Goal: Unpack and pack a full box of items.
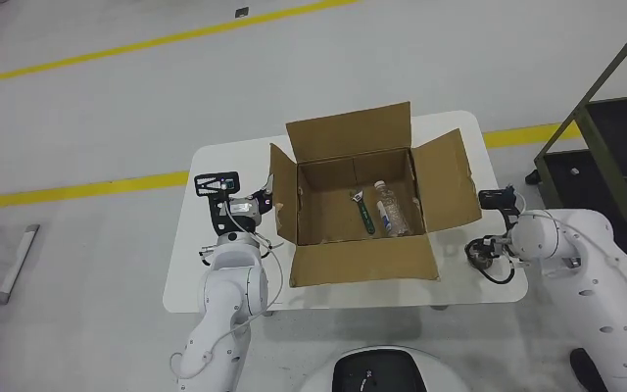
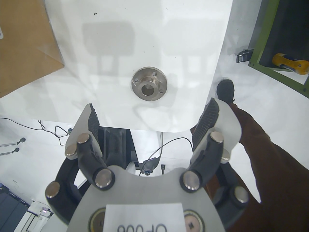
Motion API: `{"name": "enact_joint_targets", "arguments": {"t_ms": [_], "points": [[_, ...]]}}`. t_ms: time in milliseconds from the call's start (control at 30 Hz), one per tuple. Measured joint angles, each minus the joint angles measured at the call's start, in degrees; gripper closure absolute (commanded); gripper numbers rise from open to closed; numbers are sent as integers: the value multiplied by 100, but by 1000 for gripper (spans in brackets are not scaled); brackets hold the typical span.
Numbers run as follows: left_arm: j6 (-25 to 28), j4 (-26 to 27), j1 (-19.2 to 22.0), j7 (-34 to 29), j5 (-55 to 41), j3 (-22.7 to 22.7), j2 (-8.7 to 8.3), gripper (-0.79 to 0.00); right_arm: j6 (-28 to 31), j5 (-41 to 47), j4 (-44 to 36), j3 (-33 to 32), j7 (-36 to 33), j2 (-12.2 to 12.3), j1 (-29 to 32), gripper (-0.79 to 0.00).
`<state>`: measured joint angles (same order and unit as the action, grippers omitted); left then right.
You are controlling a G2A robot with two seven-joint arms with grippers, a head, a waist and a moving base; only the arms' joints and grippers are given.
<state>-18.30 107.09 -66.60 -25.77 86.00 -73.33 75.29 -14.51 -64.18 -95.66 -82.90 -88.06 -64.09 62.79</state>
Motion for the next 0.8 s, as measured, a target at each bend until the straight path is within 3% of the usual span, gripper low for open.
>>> {"name": "enact_joint_targets", "arguments": {"t_ms": [33,100,233,800], "points": [[0,0,0,0,0,0,0,-785,-6,-29,23,10,1,9,-10,-372],[0,0,0,0,0,0,0,-785,22,-63,99,77,5,34,-38,-308],[0,0,0,0,0,0,0,-785,-9,-73,272,260,6,75,-160,-348],[0,0,0,0,0,0,0,-785,-177,164,563,781,6,284,-414,-342]]}}
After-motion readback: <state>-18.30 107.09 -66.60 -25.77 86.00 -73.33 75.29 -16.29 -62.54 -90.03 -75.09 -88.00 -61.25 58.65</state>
